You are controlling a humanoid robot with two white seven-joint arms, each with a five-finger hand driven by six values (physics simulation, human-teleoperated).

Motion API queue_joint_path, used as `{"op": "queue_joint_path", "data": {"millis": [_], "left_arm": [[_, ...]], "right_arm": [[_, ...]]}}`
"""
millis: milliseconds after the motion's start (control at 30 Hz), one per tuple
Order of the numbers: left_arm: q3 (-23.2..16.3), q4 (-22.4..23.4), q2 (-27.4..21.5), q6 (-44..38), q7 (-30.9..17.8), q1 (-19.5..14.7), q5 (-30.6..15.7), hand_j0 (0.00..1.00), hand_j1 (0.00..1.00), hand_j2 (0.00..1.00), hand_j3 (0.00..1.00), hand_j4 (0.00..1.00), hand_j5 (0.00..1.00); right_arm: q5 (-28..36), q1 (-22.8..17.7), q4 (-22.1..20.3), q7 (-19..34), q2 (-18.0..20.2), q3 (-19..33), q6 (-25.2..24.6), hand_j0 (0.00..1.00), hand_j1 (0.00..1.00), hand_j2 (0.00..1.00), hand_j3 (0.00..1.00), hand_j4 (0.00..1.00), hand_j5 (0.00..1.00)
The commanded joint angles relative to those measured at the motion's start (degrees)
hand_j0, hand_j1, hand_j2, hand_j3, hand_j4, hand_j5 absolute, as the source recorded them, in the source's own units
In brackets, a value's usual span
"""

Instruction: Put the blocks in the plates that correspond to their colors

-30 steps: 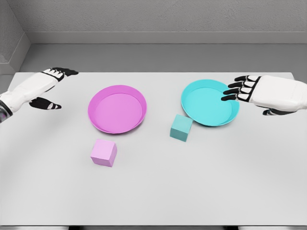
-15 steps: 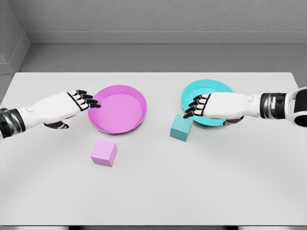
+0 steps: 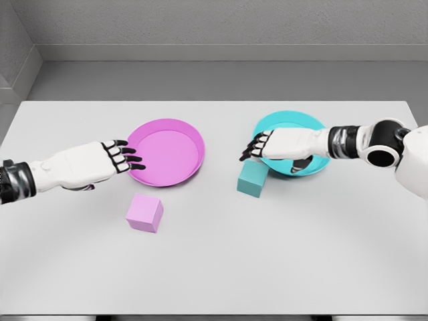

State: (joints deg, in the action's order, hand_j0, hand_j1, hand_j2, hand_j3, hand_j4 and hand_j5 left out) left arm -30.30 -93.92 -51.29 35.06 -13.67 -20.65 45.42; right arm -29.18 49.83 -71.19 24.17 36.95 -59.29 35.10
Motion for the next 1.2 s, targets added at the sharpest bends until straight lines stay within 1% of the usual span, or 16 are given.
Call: {"op": "queue_joint_path", "data": {"millis": [0, 67, 133, 200, 233, 300, 333, 400, 500, 633, 700, 733, 800, 1000, 1033, 1167], "left_arm": [[-1.2, -2.1, 0.1, -0.1, 0.0, 0.1, 1.6, 1.0, 1.0, 1.0, 1.0, 1.0, 1.0], [-1.5, -3.4, 0.3, -0.1, -1.6, 0.3, 2.3, 1.0, 1.0, 1.0, 1.0, 1.0, 1.0], [-1.5, -3.6, 0.3, -0.1, -2.0, 0.8, 2.7, 1.0, 1.0, 1.0, 1.0, 1.0, 1.0], [-3.1, -3.5, 0.3, -0.1, -2.0, 0.7, 2.6, 1.0, 1.0, 1.0, 1.0, 1.0, 1.0], [-3.9, -3.5, 0.4, -0.1, -2.0, 0.6, 2.2, 1.0, 1.0, 1.0, 1.0, 1.0, 1.0], [-4.0, -3.4, 1.4, -0.1, -1.8, 0.8, 1.3, 1.0, 1.0, 1.0, 1.0, 1.0, 1.0], [-4.0, -3.2, 1.5, -0.1, -1.8, 0.9, -0.3, 1.0, 1.0, 1.0, 1.0, 1.0, 1.0], [-4.4, -2.8, 2.6, -0.1, -1.7, 1.1, -1.1, 1.0, 1.0, 1.0, 1.0, 1.0, 1.0], [-5.9, -2.8, 3.0, -0.1, -1.4, 1.2, -2.7, 1.0, 1.0, 1.0, 1.0, 1.0, 1.0], [-5.9, -2.0, 2.4, -0.1, -1.4, 1.9, -4.4, 1.0, 1.0, 1.0, 1.0, 1.0, 1.0], [-5.9, -1.9, 2.1, -0.1, -1.4, 2.0, -4.7, 1.0, 1.0, 1.0, 1.0, 1.0, 1.0], [-5.8, -1.8, 2.1, -0.1, -1.4, 2.3, -4.8, 1.0, 1.0, 1.0, 1.0, 1.0, 1.0], [-5.7, -1.8, 1.9, -0.1, -1.4, 2.7, -5.5, 1.0, 1.0, 1.0, 1.0, 1.0, 1.0], [-5.8, 0.1, 2.0, -0.1, -1.4, 2.9, -5.5, 1.0, 1.0, 1.0, 1.0, 1.0, 1.0], [-5.9, 0.4, 2.1, -0.1, -1.5, 2.9, -5.4, 1.0, 1.0, 1.0, 1.0, 1.0, 1.0], [-6.2, 0.5, 2.5, -0.1, -1.6, 2.9, -5.3, 1.0, 1.0, 1.0, 1.0, 1.0, 1.0]], "right_arm": [[-0.6, 0.0, 3.0, 0.0, -2.5, 0.0, -0.1, 1.0, 1.0, 1.0, 1.0, 1.0, 1.0], [-1.0, -0.1, 3.2, 0.1, -2.8, 0.0, -0.1, 1.0, 1.0, 1.0, 1.0, 1.0, 1.0], [-1.1, -0.5, 3.9, 1.0, -3.2, 0.0, -0.1, 1.0, 1.0, 1.0, 1.0, 1.0, 1.0], [-2.1, -0.6, 4.9, 1.1, -5.2, 0.0, -0.1, 1.0, 1.0, 1.0, 1.0, 1.0, 1.0], [-2.4, -0.7, 5.5, 1.1, -5.7, 0.0, -0.1, 1.0, 1.0, 1.0, 1.0, 1.0, 1.0], [-2.6, -0.7, 5.7, 1.1, -6.2, -0.3, -0.1, 1.0, 1.0, 1.0, 1.0, 1.0, 1.0], [-2.6, -0.6, 5.7, 1.1, -6.4, -0.3, -0.1, 1.0, 1.0, 1.0, 1.0, 1.0, 1.0], [-3.2, -0.8, 5.8, 1.1, -6.9, -0.6, -0.1, 1.0, 1.0, 1.0, 1.0, 1.0, 1.0], [-3.4, -1.1, 7.6, 1.1, -8.1, -1.2, -0.1, 1.0, 1.0, 1.0, 1.0, 1.0, 1.0], [-3.9, -1.4, 7.8, 1.1, -8.6, -1.5, -0.1, 1.0, 1.0, 1.0, 1.0, 1.0, 1.0], [-4.8, -1.4, 9.5, 1.1, -9.4, -1.6, -0.1, 1.0, 1.0, 1.0, 1.0, 1.0, 1.0], [-5.3, -1.4, 9.6, 1.1, -10.0, -1.6, -0.1, 1.0, 1.0, 1.0, 1.0, 1.0, 1.0], [-5.4, -1.3, 10.9, 1.1, -10.1, -1.6, -0.1, 1.0, 1.0, 1.0, 1.0, 1.0, 1.0], [-5.5, -1.2, 12.4, 1.1, -10.4, -1.6, -0.1, 1.0, 1.0, 1.0, 1.0, 1.0, 1.0], [-5.5, -1.1, 12.3, 1.1, -10.4, -1.6, -0.1, 0.99, 0.99, 0.99, 0.99, 0.99, 0.99], [-5.7, -1.1, 11.9, 1.1, -10.4, -1.6, -0.1, 0.9, 0.9, 0.9, 0.9, 0.9, 0.9]]}}
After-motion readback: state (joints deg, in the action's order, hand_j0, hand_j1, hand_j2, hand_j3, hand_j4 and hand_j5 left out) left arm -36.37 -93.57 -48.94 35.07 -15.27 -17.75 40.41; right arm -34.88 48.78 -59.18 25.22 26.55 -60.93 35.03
